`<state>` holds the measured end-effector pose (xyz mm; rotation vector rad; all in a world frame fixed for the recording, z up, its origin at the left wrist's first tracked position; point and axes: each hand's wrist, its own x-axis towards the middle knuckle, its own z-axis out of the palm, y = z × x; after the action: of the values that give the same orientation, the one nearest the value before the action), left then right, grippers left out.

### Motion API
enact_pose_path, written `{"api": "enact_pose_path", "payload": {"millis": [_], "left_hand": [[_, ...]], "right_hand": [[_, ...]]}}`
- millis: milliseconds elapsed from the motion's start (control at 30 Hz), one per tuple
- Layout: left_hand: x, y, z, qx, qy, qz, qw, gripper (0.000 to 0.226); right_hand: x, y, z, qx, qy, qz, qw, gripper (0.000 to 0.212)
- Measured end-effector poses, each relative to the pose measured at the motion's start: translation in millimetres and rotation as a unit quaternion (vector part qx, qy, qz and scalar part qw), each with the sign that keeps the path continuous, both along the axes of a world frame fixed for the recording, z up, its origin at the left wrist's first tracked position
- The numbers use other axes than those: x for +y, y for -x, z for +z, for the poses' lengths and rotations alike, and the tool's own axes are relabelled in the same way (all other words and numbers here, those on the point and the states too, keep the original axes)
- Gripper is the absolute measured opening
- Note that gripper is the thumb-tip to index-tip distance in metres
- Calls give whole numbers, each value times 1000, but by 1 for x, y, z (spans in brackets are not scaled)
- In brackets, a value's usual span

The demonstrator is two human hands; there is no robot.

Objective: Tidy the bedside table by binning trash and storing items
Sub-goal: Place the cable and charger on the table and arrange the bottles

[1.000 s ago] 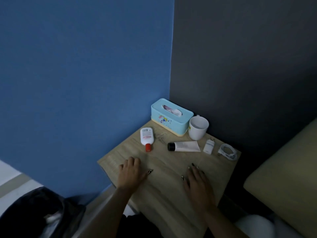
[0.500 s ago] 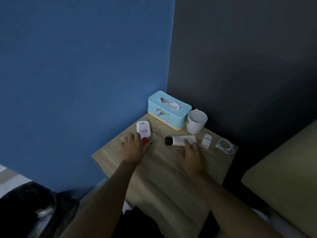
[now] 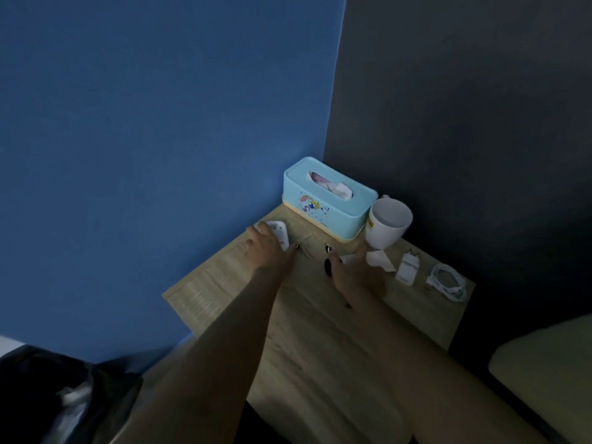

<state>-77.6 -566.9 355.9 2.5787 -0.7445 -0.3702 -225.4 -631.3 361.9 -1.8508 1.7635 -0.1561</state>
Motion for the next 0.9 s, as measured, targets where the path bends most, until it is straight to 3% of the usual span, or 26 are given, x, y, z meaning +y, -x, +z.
{"api": "enact_pose_path", "payload": {"millis": [67,267,400,567,733,800,900], "left_hand": [[1,2,0,0,-5,-11,1000,88],[12,-4,31,10,-36,-64,997,70],[12,-10,61,-24,-87,-121,989,61],[13,-4,85,-100,-150,-158,971,58],[14,1,74,-127,-55,-142,980,92],[14,1,64,-140,-12,-134,981,101],[17,1,48,-103,67,-105,987,96]], "right_hand": [[-4,0,1,-1,7,2,1000,73],[-3,6,6,-58,-95,-53,992,91],[8,19,15,-145,-132,-74,978,105],[27,30,6,-238,-131,-109,956,80],[39,42,1,-292,-108,-84,946,41],[41,45,-3,-305,-103,-77,944,36],[41,46,-4,-312,-88,-60,944,38]]}}
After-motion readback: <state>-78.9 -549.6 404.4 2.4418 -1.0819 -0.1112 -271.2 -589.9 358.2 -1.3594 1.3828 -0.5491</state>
